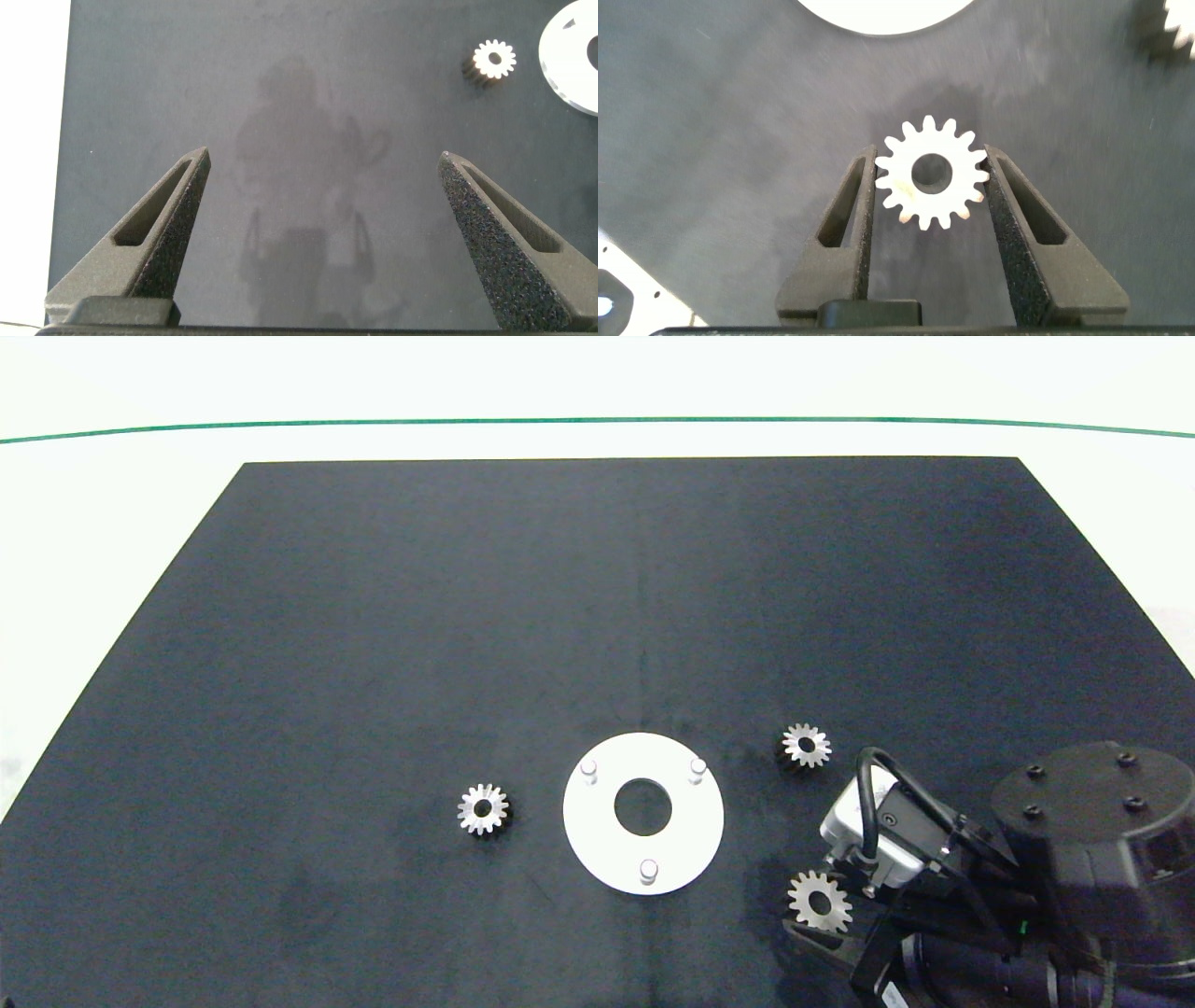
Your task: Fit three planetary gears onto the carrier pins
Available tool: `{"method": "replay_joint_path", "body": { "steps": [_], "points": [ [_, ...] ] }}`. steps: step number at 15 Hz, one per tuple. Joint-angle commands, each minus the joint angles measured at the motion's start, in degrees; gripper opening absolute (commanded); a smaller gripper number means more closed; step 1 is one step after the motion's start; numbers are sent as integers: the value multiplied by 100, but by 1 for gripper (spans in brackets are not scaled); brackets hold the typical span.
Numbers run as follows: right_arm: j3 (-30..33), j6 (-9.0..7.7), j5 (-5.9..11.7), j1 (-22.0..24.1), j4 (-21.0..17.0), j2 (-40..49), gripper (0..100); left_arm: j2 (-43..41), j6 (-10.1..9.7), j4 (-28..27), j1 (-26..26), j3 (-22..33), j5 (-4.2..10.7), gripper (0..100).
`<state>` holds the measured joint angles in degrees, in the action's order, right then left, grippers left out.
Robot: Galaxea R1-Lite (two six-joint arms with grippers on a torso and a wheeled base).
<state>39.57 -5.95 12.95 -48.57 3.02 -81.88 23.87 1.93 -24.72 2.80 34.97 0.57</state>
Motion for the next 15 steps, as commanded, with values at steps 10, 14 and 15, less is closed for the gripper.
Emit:
{"method": "replay_joint_path", "body": {
  "steps": [10, 14, 15],
  "points": [
    [648, -91, 24, -496, 23, -275, 16, 4, 1, 11, 1, 1, 4, 100],
    [1079, -205, 33, -610, 23, -601, 16, 21, 1, 20, -8, 1, 4, 100],
    [1141, -222, 76, -628, 14, -689, 16, 21, 1, 20, -8, 1, 4, 100]
  ]
}}
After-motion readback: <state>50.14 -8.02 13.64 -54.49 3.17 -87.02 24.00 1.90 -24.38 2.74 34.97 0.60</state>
